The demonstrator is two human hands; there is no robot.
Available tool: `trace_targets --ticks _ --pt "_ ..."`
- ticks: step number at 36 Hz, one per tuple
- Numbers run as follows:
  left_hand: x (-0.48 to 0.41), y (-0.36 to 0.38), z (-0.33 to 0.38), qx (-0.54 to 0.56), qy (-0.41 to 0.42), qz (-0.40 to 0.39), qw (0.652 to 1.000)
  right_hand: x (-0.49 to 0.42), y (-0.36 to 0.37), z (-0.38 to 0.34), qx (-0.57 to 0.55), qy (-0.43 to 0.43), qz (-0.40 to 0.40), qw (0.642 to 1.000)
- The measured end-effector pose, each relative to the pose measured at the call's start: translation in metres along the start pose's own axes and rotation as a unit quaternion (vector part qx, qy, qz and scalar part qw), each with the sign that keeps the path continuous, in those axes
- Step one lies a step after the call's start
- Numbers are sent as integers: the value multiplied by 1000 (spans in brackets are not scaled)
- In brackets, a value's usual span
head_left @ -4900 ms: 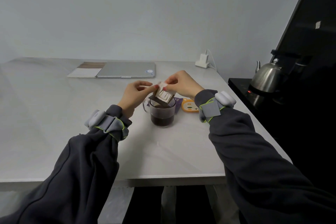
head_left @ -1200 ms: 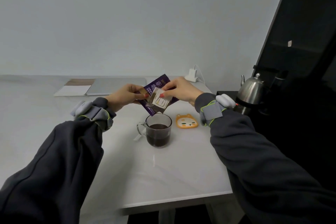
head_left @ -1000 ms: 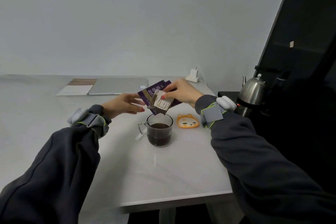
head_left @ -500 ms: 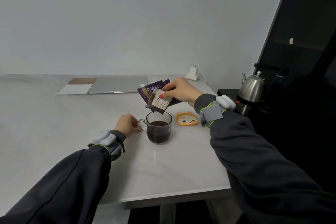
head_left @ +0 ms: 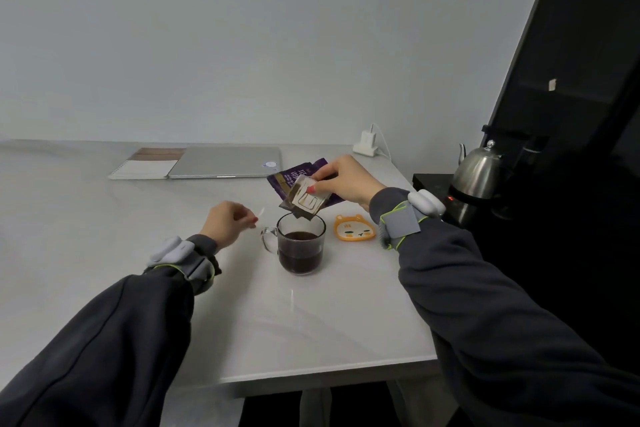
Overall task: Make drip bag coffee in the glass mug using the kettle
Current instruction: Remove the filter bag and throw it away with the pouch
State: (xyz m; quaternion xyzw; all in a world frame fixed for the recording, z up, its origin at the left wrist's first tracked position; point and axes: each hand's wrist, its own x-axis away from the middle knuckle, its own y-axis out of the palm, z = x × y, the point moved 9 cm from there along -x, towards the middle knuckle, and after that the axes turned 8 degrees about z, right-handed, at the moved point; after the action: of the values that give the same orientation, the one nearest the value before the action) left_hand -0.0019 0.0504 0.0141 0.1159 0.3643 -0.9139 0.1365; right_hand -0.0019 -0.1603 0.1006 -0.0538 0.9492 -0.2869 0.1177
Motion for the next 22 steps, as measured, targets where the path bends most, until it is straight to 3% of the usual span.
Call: trace_targets --ticks 10,22 --pt "-3 -28 27 138 -8 76 987 -4 -6 9 29 -8 19 999" --pt "-7 -38 49 269 -19 54 961 -8 -18 -13 -23 -48 47 997"
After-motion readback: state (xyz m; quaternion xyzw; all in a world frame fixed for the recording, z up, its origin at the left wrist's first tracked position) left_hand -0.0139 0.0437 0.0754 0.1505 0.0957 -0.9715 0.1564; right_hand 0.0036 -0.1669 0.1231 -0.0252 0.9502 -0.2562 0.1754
